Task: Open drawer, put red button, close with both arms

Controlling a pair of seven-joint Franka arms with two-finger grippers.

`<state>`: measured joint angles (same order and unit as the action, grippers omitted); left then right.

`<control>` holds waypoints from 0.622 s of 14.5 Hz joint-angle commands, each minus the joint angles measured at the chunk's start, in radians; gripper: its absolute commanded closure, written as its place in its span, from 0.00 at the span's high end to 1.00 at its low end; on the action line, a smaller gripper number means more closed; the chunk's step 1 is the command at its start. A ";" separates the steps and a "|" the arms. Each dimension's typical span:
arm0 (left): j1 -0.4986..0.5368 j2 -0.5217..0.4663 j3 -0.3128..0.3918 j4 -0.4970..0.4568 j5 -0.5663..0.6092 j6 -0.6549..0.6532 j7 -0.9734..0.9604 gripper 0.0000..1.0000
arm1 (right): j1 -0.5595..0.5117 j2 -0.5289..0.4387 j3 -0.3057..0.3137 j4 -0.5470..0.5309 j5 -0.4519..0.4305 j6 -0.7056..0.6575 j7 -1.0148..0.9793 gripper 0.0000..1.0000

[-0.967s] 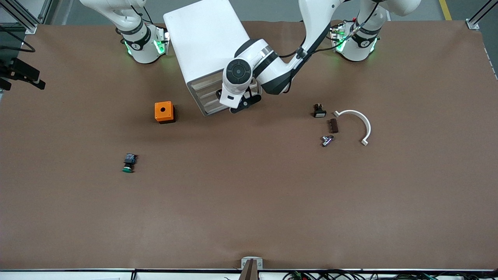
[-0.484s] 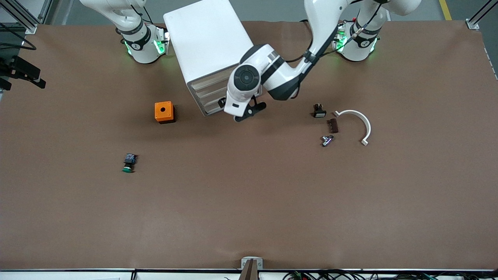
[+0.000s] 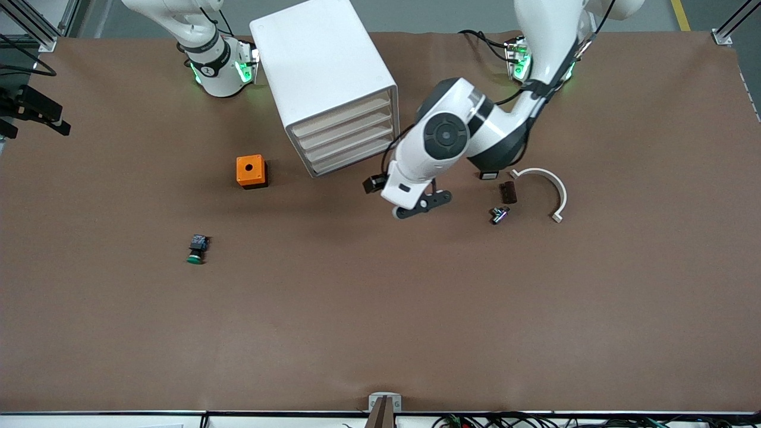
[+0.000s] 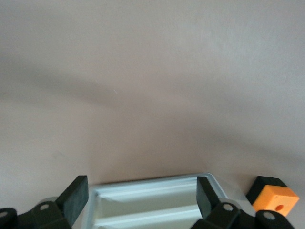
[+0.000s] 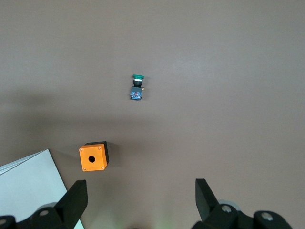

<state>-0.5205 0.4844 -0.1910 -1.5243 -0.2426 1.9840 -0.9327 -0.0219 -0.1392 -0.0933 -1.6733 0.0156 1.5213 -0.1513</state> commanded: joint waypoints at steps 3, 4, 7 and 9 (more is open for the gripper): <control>0.160 -0.179 -0.015 -0.152 0.020 -0.076 0.288 1.00 | -0.006 -0.017 0.010 -0.005 -0.009 0.003 -0.002 1.00; 0.190 -0.208 -0.016 -0.167 0.019 -0.102 0.351 1.00 | -0.006 -0.017 0.010 -0.005 -0.009 0.003 -0.002 1.00; 0.270 -0.265 -0.013 -0.177 0.020 -0.227 0.417 1.00 | -0.004 -0.017 0.012 -0.005 -0.009 0.005 -0.004 1.00; 0.333 -0.312 -0.015 -0.221 0.020 -0.251 0.426 1.00 | 0.000 -0.017 0.012 -0.005 -0.009 0.008 -0.002 1.00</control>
<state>-0.2389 0.2436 -0.1925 -1.6715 -0.2347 1.7463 -0.5276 -0.0218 -0.1395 -0.0877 -1.6724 0.0156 1.5233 -0.1513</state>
